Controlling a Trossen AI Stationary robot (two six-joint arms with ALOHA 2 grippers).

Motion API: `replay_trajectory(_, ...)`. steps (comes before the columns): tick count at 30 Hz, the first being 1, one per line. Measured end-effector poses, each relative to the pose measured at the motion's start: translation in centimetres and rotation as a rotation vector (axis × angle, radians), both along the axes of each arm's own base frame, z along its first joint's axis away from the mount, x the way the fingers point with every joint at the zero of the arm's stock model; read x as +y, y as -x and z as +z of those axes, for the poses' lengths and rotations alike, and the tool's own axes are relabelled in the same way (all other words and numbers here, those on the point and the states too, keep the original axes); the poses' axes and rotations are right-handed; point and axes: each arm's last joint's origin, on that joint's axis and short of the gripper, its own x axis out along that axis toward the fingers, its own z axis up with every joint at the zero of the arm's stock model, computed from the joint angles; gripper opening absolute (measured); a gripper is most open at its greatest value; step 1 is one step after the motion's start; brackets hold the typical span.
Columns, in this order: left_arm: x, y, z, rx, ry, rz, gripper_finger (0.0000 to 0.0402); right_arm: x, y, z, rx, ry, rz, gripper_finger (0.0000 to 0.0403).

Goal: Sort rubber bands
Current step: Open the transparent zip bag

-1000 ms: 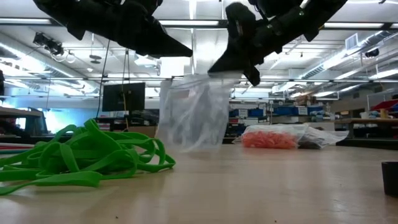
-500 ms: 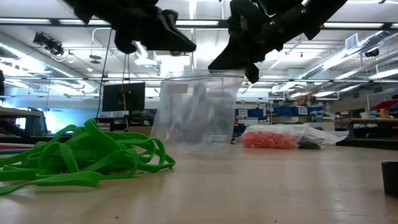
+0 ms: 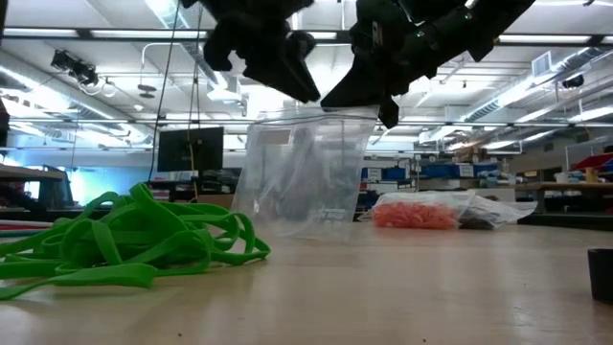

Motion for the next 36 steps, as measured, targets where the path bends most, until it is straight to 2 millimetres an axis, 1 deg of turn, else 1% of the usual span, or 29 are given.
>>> replay_trajectory(3, 0.0, -0.7, 0.3, 0.015, 0.002, 0.001, 0.0172, 0.0, 0.0, 0.0, 0.002, 0.001, 0.001, 0.0)
replay_trajectory(6, 0.2, -1.0, 0.7, 0.013, 0.003, 0.005, 0.0197, 0.0, 0.0, 0.0, 0.001, 0.008, 0.004, 0.0)
replay_trajectory(10, 0.8, -1.0, 0.3, 0.047, -0.012, 0.037, 0.0208, 0.0, 0.0, 0.0, 0.001, 0.016, 0.008, 0.0)
replay_trajectory(12, 1.0, -0.9, 0.0, 0.079, -0.008, 0.048, 0.0205, 0.0, 0.0, 0.0, 0.001, 0.02, 0.011, 0.0)
replay_trajectory(18, 1.1, -1.5, -1.5, 0.122, -0.006, 0.052, 0.0181, 0.0, 0.0, 0.0, 0.0, 0.025, 0.012, 0.0)
replay_trajectory(23, 1.0, -1.9, -1.2, 0.083, -0.03, 0.065, 0.0159, 0.0, 0.0, -0.1, 0.011, 0.029, 0.005, 0.0)
replay_trajectory(29, 0.1, -1.9, -1.2, 0.076, -0.051, 0.056, 0.0135, -0.1, 0.1, -0.2, 0.025, 0.033, -0.006, 0.0)
replay_trajectory(36, -0.7, -1.8, -1.3, 0.095, -0.08, 0.046, 0.0127, -0.2, 0.1, -0.2, 0.028, 0.033, -0.008, 0.0)
